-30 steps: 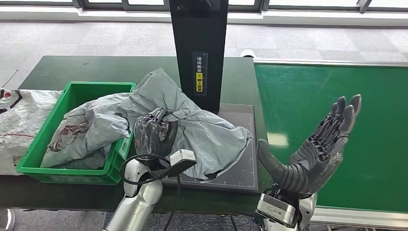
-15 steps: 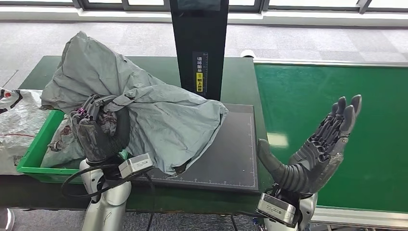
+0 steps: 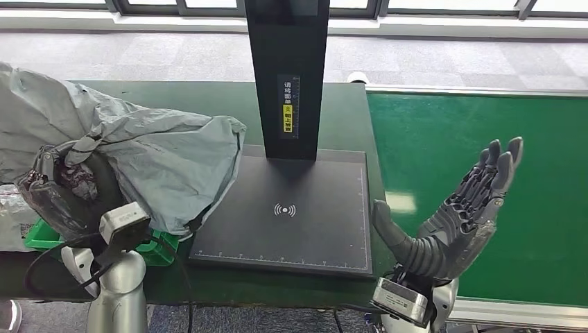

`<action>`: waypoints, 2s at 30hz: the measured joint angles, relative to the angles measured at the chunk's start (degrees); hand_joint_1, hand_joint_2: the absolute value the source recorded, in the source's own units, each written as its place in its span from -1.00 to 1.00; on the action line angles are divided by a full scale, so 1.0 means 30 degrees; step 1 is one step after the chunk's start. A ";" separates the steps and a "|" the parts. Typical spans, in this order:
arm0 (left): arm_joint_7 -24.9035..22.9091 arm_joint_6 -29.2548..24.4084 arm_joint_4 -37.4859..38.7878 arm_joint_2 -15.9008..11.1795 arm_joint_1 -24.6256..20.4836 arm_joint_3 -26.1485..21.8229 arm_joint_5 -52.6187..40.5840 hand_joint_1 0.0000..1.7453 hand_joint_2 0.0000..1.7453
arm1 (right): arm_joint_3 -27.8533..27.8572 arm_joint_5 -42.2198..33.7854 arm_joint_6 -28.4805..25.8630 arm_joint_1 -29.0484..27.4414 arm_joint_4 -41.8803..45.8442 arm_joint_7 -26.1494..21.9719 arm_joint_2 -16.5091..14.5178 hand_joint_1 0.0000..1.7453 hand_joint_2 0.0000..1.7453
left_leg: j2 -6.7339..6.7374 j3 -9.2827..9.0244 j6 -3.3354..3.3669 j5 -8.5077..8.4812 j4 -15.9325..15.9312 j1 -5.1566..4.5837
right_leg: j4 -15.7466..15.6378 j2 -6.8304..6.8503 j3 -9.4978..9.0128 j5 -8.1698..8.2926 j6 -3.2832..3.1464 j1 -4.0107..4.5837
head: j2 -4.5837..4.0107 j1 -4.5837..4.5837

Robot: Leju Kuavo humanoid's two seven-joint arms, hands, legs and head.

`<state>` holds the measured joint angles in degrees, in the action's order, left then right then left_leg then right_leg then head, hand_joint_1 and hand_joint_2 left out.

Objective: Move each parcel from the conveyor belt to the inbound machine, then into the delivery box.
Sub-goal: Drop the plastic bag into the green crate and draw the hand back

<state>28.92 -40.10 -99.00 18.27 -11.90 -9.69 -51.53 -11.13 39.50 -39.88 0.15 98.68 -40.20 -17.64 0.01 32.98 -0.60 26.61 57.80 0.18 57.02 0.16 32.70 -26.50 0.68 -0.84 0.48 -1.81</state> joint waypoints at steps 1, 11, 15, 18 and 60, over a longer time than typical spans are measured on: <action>0.0222 0.0015 0.0973 -0.0038 -0.0602 -0.1003 -0.0261 1.00 1.00 | 0.0000 -0.0044 0.0000 -0.0002 -0.0002 0.0000 0.0000 -1.00 1.00 | 0.0001 0.0001 -0.0004 -0.0010 -0.0001 0.0001 | 0.0005 0.0002 -0.0003 0.0007 -0.0008 0.0001 | 0.0000 0.0002; 0.2179 0.0020 0.8015 -0.0474 -0.4546 -1.1011 -0.2937 1.00 1.00 | -0.0003 -0.0097 0.0005 -0.0048 -0.0275 -0.0004 0.0000 -1.00 1.00 | 0.0045 0.0003 -0.0031 -0.0040 -0.0003 0.0004 | 0.0026 -0.0066 0.0030 0.0052 -0.0035 0.0004 | 0.0000 0.0004; 0.2035 0.0020 0.9059 -0.0594 -0.4988 -1.2480 -0.3136 1.00 1.00 | -0.0005 -0.0101 0.0005 -0.0050 -0.0392 -0.0005 0.0000 -1.00 1.00 | 0.0038 0.0018 -0.0030 -0.0038 -0.0003 0.0003 | 0.0023 -0.0058 0.0033 0.0049 -0.0035 0.0002 | 0.0000 0.0006; 0.1857 0.0020 0.9519 -0.0677 -0.5167 -1.2963 -0.3233 1.00 1.00 | -0.0007 -0.0182 0.0005 -0.0047 -0.0468 -0.0005 -0.0005 -1.00 1.00 | 0.0040 0.0020 -0.0028 -0.0036 -0.0003 0.0001 | 0.0020 -0.0059 0.0038 0.0049 -0.0034 0.0000 | 0.0000 0.0006; 0.3563 0.0388 0.3931 0.0191 -0.1350 -0.8368 0.7120 -1.00 1.00 | -0.0016 0.0475 0.0005 -0.0079 -0.1624 -0.0004 -0.0007 -1.00 1.00 | 0.0106 0.0014 -0.0048 -0.0024 -0.0002 0.0004 | 0.0021 -0.0123 0.0069 0.0051 -0.0035 0.0005 | 0.0000 0.0004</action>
<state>39.61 -38.94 -87.21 18.84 -15.95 -34.79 -30.17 -11.17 40.92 -39.87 -0.09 93.81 -40.21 -17.66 0.32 33.02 -0.74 26.54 57.79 0.19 57.09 -0.20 32.90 -26.34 0.58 -0.83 0.48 -1.80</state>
